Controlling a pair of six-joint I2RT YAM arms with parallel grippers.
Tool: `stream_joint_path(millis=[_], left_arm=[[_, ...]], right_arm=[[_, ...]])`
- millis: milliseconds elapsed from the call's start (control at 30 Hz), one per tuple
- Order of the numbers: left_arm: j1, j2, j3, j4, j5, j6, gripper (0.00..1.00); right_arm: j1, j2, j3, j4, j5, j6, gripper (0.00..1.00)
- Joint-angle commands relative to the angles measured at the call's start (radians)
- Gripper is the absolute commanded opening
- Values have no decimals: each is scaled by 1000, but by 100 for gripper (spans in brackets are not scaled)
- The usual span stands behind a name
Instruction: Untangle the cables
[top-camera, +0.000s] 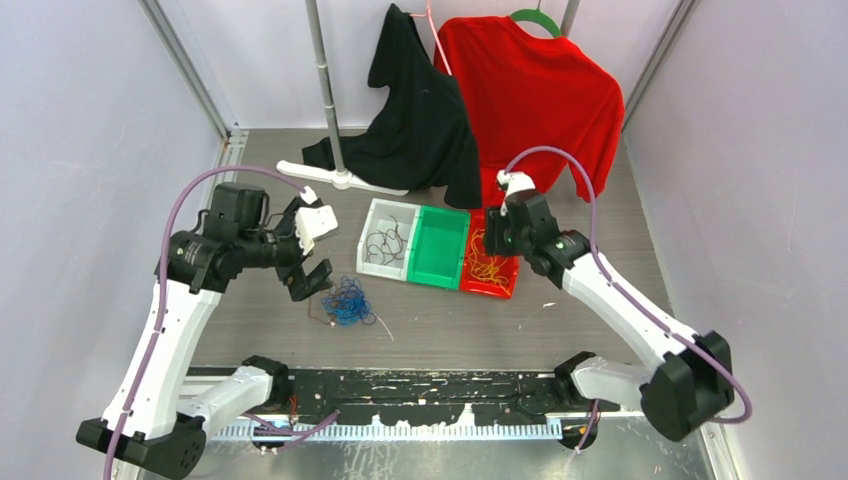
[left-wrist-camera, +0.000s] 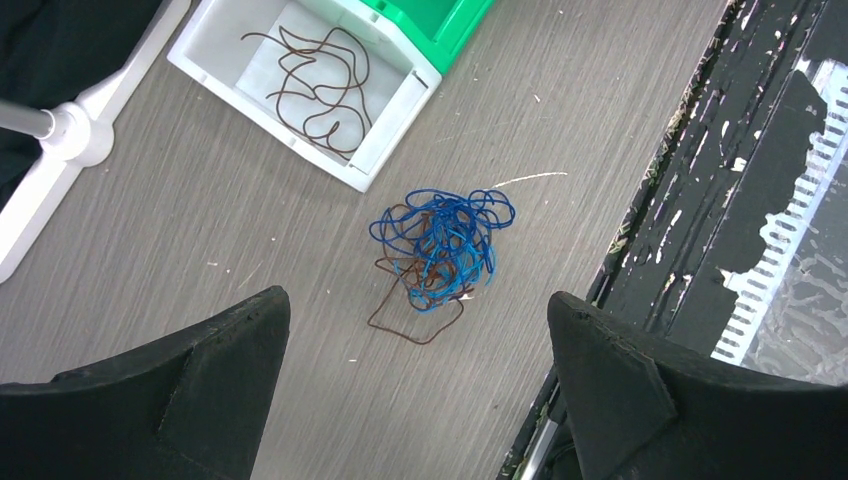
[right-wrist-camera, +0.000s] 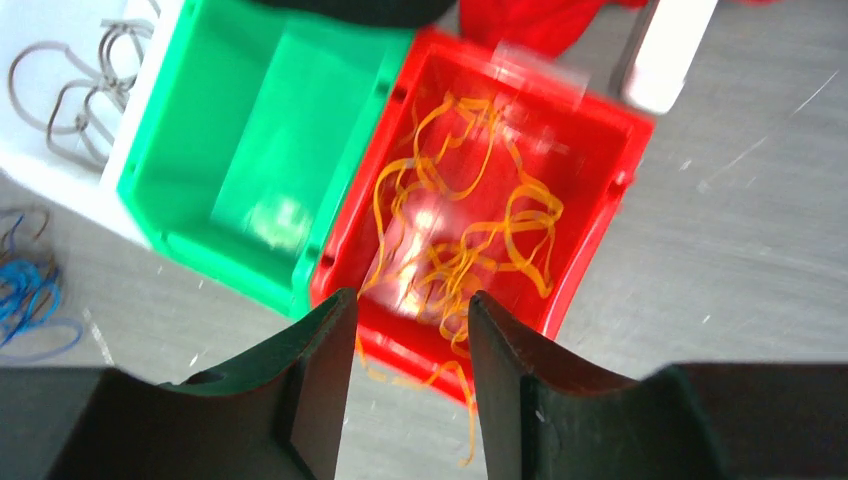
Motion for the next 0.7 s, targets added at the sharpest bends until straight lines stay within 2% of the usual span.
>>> stream_joint_path(millis=[0,167,233,300,367,500,600,667], left_arm=[[-1,12,42,11,20,-9,99],[-1,49,22,-7,12,-17,99],[1,66,13,-9,-11,-31,100],[22,90,5,-15,-7,-43,99],[74,117,-10,-14,30,-56,100],[193,175,-77,20,96,-58,92],[235,218,-127,44,119,-76,82],[240,233,-161,53,148,-85,79]], right_arm=[[27,-126,-82,-54,-93,80,47],[107,-168,-152,-16,-48,141,38],[186,-174,-151,25,20,144,39],[267,-172,-145,98,60,140,46],[304,-131,-144,207,1,166,52],[337,13,-124,450,-164,270,57],[373,122,-115,613,-209,335,59],[395,184,-104,685,-226,374,59]])
